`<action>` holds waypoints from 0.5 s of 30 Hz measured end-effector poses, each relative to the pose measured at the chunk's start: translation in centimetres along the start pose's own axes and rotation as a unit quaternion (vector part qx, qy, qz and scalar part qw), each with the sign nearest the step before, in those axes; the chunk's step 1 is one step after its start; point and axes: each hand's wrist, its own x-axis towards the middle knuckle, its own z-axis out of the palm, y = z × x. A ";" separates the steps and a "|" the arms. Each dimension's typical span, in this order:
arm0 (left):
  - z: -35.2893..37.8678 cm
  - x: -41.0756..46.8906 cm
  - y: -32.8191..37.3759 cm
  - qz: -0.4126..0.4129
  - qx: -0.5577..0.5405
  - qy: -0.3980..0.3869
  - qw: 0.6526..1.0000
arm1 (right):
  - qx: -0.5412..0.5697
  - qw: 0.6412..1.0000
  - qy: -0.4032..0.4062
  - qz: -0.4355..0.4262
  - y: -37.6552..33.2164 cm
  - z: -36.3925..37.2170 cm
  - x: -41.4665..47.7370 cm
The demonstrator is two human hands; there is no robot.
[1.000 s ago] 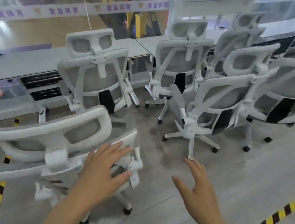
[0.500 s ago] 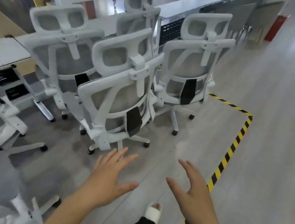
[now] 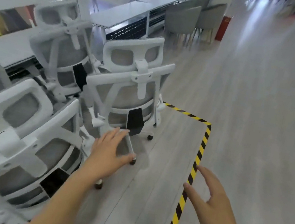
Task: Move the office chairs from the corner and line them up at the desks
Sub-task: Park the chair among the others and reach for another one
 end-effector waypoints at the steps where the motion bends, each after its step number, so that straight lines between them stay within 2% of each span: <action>1: 0.0 2.9 0.6 -0.010 0.004 0.014 1.000 | 0.010 1.000 0.006 0.002 0.6 -0.8 2.3; 5: 0.2 14.2 1.6 -0.078 0.035 0.091 0.992 | 0.038 0.999 0.001 -0.013 2.4 -3.7 12.9; 8: -0.2 22.2 1.7 -0.132 0.071 0.136 0.979 | 0.035 0.998 -0.038 -0.033 2.3 -6.0 21.5; 11: -1.4 29.5 1.1 -0.200 0.107 0.152 0.962 | 0.009 0.991 -0.106 -0.084 0.9 -7.8 29.8; 15: -2.2 36.2 0.5 -0.255 0.136 0.123 0.949 | -0.036 0.971 -0.164 -0.171 -2.6 -8.1 41.3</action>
